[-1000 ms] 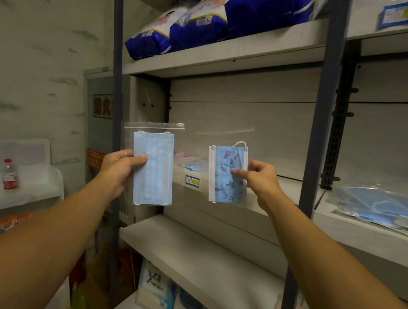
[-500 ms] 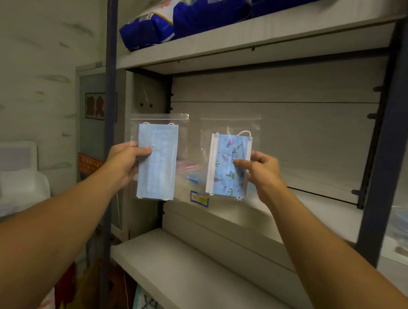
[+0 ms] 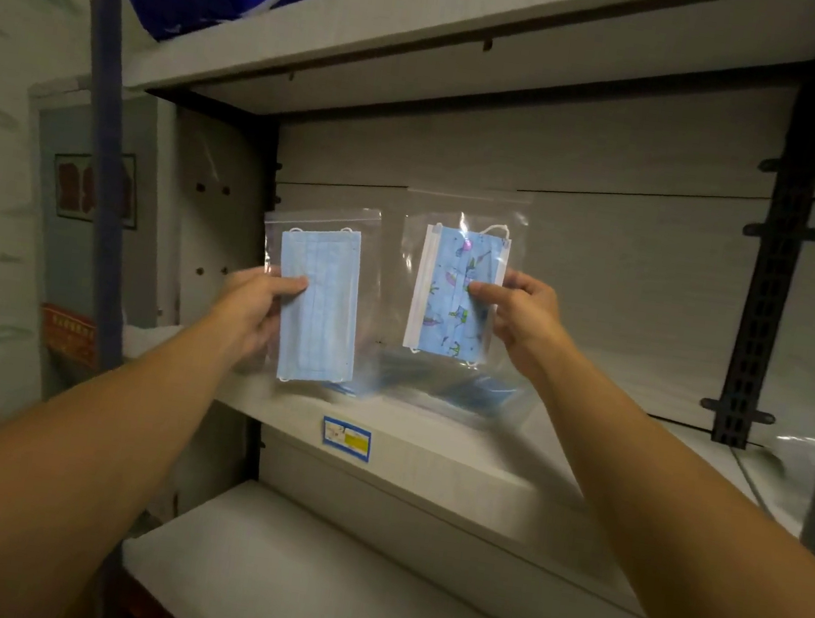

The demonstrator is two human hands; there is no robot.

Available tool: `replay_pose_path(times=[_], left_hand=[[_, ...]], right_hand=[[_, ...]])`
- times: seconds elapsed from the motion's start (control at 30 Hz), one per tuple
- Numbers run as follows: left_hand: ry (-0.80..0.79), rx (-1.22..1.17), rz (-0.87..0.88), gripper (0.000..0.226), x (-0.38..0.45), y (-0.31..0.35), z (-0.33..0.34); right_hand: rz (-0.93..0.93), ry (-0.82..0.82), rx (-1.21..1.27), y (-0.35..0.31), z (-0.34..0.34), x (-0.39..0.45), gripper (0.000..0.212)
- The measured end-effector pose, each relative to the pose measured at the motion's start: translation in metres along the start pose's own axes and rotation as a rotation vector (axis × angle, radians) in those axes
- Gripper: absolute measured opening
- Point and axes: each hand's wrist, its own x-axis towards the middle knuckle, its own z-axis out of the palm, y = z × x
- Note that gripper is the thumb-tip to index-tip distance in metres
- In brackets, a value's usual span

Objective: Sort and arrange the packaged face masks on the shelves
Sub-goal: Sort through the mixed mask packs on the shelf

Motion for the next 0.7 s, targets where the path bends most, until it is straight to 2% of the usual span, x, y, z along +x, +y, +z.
replay_pose_path(times=[0.13,0.23,0.33,0.5,0.57,0.63,0.7], left_hand=[[-0.055,-0.048,-0.024,0.03,0.036,-0.014,0.017],[-0.086,-0.075,-0.036,0.016,0.059,-0.025,0.031],[-0.181,-0.119,-0.071,0.018,0.084,-0.038,0.04],[-0.319,-0.099,-0.124,0.021,0.123,-0.056,0.051],[-0.358,-0.074,-0.132,0.023,0.137,-0.062,0.053],[-0.383,-0.034,-0.144,0.018,0.145,-0.069,0.055],[-0.411,0.01,-0.142,0.011,0.145,-0.074,0.057]], right_hand=[[-0.003,0.08,0.042,-0.001,-0.018,0.014,0.022],[-0.027,0.133,0.052,-0.002,-0.026,0.016,0.017],[-0.039,0.222,0.033,0.001,-0.034,0.019,0.03],[-0.03,0.345,0.034,0.011,-0.044,0.019,0.03],[-0.012,0.366,0.031,0.015,-0.044,0.017,0.022],[0.013,0.361,0.025,0.02,-0.044,0.015,0.033],[0.028,0.343,0.03,0.024,-0.044,0.011,0.029]])
